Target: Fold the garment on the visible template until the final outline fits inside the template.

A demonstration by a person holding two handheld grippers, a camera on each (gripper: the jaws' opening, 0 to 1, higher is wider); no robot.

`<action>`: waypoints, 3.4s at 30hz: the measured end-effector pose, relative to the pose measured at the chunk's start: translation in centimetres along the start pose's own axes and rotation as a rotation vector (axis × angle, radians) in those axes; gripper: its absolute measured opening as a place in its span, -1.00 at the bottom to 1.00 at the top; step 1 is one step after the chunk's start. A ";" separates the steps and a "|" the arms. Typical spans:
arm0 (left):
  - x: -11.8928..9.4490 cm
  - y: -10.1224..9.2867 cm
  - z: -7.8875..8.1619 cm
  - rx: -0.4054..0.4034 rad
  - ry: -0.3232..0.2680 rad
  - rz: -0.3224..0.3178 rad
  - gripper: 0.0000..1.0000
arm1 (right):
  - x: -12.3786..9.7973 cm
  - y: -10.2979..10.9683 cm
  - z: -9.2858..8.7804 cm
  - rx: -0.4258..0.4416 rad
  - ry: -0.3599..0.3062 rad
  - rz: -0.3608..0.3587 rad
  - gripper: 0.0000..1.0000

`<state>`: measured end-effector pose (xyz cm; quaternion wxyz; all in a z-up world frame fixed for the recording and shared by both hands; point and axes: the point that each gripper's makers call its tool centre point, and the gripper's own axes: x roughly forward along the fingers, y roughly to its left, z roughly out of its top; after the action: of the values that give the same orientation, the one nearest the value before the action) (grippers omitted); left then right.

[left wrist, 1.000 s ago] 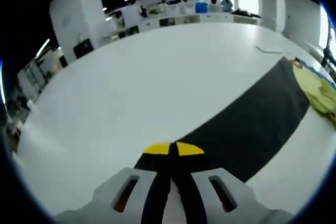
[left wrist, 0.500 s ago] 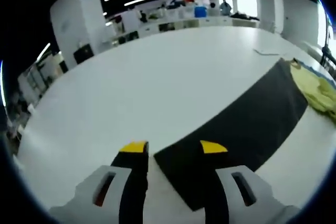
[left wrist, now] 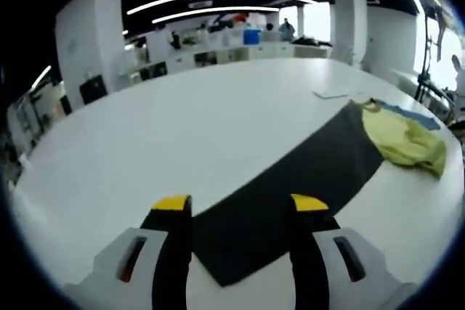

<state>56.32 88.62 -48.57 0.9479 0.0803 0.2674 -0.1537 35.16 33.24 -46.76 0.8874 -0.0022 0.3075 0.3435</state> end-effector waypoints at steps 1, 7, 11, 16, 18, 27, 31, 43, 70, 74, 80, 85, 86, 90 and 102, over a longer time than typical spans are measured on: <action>-0.2 -0.4 0.1 0.002 -0.001 -0.006 0.00 | 0.0 0.0 0.0 -0.002 0.001 0.000 0.88; -1.8 -4.9 0.8 0.017 -0.041 -0.113 0.04 | 0.1 0.3 0.3 -0.014 -0.011 0.007 0.88; -2.3 -7.4 -0.1 0.047 -0.004 -0.202 0.04 | 0.1 0.6 0.5 -0.019 -0.015 0.014 0.88; -3.8 -10.6 0.3 0.068 -0.041 -0.296 0.05 | 0.3 1.1 1.1 -0.050 -0.017 0.024 0.88; -4.6 -12.3 0.6 0.078 -0.045 -0.328 0.05 | 0.3 1.1 1.3 -0.055 -0.021 0.026 0.88; -7.3 -16.5 2.5 0.116 -0.132 -0.452 0.18 | 0.2 0.7 2.0 -0.078 -0.031 0.015 0.88; -8.6 -18.5 2.5 0.146 -0.142 -0.522 0.29 | 0.4 1.0 2.5 -0.094 -0.039 0.015 0.88; -11.5 -24.3 1.9 0.162 -0.165 -0.690 0.64 | 3.2 3.9 4.2 -0.215 -0.022 0.080 0.86; -11.9 -25.6 1.2 0.116 -0.175 -0.700 0.53 | 11.5 12.5 7.8 -0.761 0.072 0.106 -0.19; -11.9 -25.9 1.2 0.111 -0.177 -0.700 0.50 | 13.8 11.8 7.1 -0.833 0.128 0.076 -0.26; -12.3 -26.3 0.7 0.100 -0.178 -0.701 0.47 | 12.8 5.0 7.4 -0.687 0.155 -0.162 -0.35; -12.3 -26.4 0.3 0.086 -0.172 -0.703 0.46 | 11.4 1.8 5.1 -0.277 0.115 -0.178 -0.40; -12.2 -26.5 0.1 0.084 -0.165 -0.704 0.46 | 11.4 1.6 4.4 -0.198 0.110 -0.166 -0.41; -12.2 -26.7 0.0 0.083 -0.161 -0.711 0.45 | 11.9 1.0 2.7 -0.027 0.085 -0.179 -0.51; -12.3 -26.8 -0.3 0.082 -0.155 -0.712 0.43 | 13.7 0.1 2.0 0.161 0.044 -0.184 -0.62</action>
<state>37.26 66.54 -44.16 0.8483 0.0080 0.1997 -0.4902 44.09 42.07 -52.59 0.9056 0.0335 0.3518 0.2346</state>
